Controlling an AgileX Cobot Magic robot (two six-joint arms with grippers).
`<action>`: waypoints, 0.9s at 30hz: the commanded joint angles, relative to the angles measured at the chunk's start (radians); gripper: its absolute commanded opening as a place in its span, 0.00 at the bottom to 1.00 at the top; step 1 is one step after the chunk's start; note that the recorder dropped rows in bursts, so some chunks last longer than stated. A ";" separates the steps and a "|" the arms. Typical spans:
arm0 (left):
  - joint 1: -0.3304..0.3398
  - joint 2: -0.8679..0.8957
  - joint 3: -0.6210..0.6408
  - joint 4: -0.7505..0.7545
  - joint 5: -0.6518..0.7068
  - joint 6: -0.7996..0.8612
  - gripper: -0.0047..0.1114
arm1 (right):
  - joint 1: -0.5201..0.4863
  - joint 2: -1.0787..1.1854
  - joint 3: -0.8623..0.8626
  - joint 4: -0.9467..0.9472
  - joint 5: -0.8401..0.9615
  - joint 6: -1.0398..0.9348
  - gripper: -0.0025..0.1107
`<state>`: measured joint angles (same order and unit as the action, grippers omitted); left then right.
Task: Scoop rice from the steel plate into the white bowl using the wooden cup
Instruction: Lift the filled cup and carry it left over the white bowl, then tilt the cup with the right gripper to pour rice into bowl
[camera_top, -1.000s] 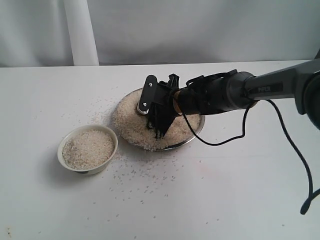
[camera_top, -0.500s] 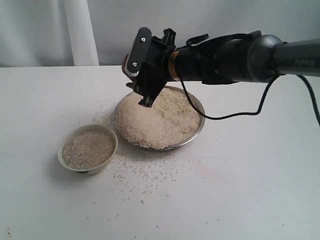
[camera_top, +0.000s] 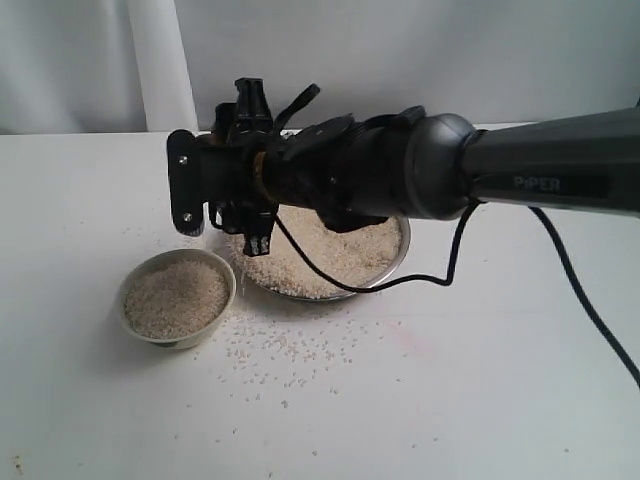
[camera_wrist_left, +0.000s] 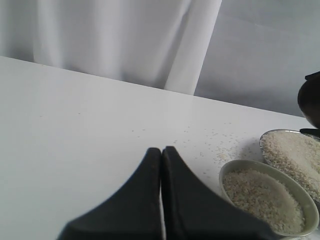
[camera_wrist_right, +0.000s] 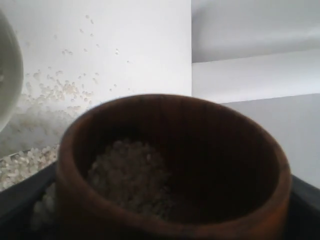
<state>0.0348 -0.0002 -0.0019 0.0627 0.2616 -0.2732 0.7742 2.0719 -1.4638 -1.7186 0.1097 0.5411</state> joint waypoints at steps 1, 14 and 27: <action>-0.004 0.000 0.002 -0.002 -0.003 -0.002 0.04 | 0.052 -0.005 -0.004 -0.026 0.093 -0.084 0.02; -0.004 0.000 0.002 -0.002 -0.003 -0.002 0.04 | 0.170 0.116 -0.004 -0.026 0.322 -0.398 0.02; -0.004 0.000 0.002 -0.002 -0.003 -0.002 0.04 | 0.226 0.123 -0.004 -0.026 0.479 -0.570 0.02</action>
<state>0.0348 -0.0002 -0.0019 0.0627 0.2616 -0.2732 0.9844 2.2099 -1.4638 -1.7417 0.5307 0.0324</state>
